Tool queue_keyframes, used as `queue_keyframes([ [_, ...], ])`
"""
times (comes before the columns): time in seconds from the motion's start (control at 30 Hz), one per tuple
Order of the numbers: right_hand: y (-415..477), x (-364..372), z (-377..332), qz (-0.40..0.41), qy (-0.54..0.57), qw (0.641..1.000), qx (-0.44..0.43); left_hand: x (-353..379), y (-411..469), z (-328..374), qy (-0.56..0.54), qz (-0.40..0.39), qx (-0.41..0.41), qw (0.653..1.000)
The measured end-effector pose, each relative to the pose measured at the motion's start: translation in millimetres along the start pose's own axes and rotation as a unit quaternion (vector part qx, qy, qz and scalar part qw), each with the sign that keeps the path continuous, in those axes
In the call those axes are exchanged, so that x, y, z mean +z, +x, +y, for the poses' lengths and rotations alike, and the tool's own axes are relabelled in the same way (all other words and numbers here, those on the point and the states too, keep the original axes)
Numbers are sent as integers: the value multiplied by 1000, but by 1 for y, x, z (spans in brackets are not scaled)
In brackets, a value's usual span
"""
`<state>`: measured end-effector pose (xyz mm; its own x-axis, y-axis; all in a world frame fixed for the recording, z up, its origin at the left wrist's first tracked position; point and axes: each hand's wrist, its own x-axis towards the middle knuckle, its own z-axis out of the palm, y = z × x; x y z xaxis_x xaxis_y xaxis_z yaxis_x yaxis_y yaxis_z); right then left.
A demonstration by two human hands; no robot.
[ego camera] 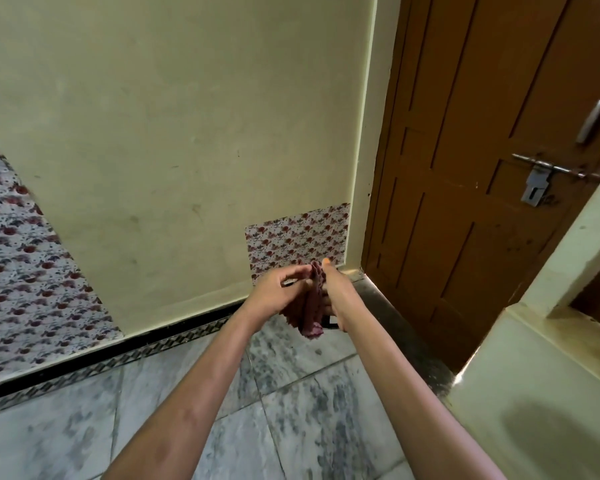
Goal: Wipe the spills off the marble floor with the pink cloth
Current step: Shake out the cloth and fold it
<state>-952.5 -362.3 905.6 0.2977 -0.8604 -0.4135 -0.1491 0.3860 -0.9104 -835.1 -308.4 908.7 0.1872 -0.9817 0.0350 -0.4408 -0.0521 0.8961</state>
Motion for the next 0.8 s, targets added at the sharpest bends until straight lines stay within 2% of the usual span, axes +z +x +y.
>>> queue_keyframes([
  [0.1, -12, -2, -12, -70, 62, 996, 3, 7, -3, -1, -59, 11, -14, 998],
  [0.3, -19, -10, -35, -139, 18, 990, 30, 9, -2, -5, -62, -7, -2, 998],
  [0.5, -29, -14, -44, -147, -36, 988, 28, 3, 3, -4, -41, 25, 26, 999],
  [0.6, -23, -12, -35, -97, -51, 994, 10, -2, 5, -1, -133, 44, -30, 990],
  [0.67, -13, -9, -21, -19, -1, 1000, -22, -10, 4, 2, -260, 59, -121, 956],
  [0.73, -5, -9, -5, 47, 44, 996, -53, -21, 0, 2, -417, 39, -179, 891],
  [0.8, -3, -6, 11, 12, 98, 995, -30, -30, -4, -3, -537, 15, -190, 821],
])
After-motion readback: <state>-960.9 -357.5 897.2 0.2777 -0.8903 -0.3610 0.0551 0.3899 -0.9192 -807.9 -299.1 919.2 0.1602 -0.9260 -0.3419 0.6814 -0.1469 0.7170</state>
